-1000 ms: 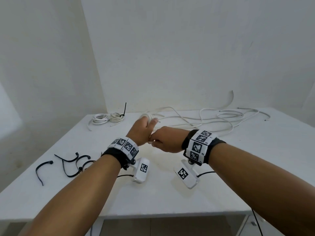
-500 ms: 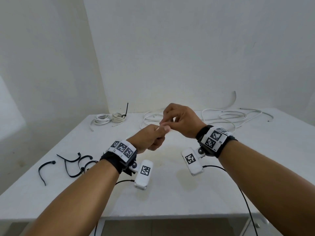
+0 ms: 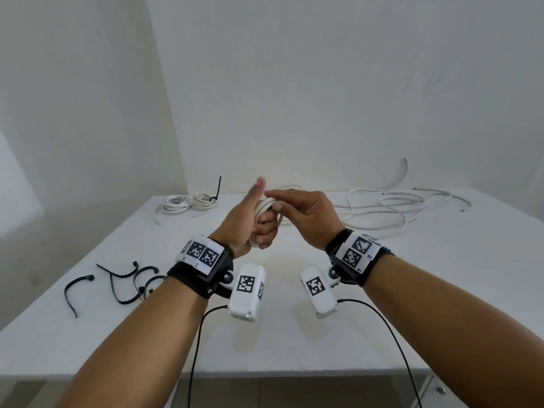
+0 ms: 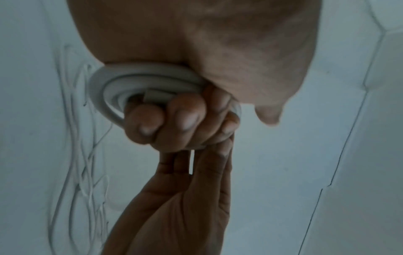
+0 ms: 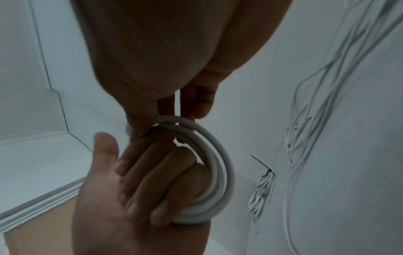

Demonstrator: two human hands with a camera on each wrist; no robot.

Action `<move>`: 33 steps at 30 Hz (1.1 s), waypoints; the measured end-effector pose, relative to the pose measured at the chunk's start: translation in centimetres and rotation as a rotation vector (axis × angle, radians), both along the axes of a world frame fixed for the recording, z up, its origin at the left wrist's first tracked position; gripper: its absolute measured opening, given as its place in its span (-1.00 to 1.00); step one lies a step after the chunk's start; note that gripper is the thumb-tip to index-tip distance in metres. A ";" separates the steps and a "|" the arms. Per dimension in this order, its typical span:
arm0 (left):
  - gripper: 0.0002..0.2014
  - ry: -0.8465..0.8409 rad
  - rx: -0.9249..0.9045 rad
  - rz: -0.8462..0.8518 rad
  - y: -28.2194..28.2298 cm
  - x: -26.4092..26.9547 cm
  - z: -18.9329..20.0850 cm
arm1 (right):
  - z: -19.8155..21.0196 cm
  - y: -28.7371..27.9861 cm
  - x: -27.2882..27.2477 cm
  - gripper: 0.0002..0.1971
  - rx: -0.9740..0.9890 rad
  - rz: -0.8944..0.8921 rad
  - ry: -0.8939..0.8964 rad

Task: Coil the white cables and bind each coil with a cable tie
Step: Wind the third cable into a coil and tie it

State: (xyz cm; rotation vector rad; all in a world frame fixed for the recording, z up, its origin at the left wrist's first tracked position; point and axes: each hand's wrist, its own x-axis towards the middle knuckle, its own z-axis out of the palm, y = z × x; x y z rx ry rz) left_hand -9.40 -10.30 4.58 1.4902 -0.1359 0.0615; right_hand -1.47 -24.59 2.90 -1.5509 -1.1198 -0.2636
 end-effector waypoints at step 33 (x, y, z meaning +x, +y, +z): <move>-0.43 -0.102 -0.110 0.823 10.1 -6.4 0.7 | 1.3 14.1 -6.4 -0.67 -0.084 -0.013 -0.037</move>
